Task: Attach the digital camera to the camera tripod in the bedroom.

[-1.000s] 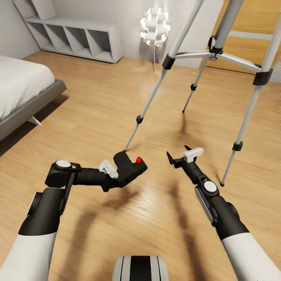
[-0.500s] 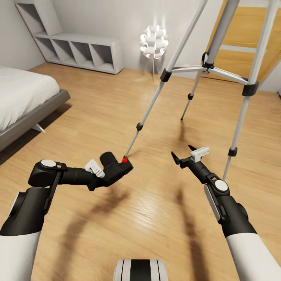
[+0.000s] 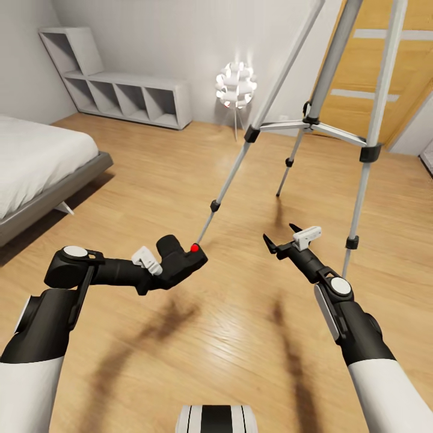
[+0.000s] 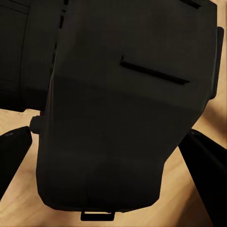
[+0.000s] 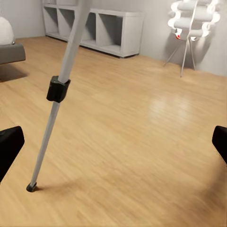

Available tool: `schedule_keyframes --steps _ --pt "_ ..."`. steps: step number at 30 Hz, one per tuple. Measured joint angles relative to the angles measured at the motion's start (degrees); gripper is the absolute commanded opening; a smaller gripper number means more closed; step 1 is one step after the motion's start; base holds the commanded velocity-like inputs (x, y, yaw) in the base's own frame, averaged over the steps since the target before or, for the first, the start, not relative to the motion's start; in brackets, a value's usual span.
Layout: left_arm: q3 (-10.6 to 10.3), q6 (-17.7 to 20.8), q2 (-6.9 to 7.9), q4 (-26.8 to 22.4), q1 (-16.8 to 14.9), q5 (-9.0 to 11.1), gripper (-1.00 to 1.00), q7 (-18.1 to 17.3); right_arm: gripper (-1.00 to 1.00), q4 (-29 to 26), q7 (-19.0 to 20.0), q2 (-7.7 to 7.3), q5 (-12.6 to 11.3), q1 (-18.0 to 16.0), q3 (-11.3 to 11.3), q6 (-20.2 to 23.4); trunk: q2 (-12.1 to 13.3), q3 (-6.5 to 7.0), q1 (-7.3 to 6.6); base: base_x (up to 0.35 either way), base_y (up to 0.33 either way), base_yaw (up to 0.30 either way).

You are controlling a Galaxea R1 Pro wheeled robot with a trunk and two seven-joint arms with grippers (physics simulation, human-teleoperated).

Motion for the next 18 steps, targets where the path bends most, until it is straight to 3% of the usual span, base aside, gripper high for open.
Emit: schedule_keyframes --steps 10,18 --pt "-0.1 0.0 -0.79 0.0 0.0 0.0 -1.00 0.0 1.00 0.0 0.0 0.00 0.0 0.0 0.0 0.5 0.1 2.22 -0.26 0.000 0.000 0.000" --pt "-0.2 0.1 -1.70 0.0 0.0 0.0 -1.00 0.0 1.00 0.1 0.0 0.00 0.0 0.0 0.0 3.8 0.2 3.99 -0.46 0.000 0.000 0.000"
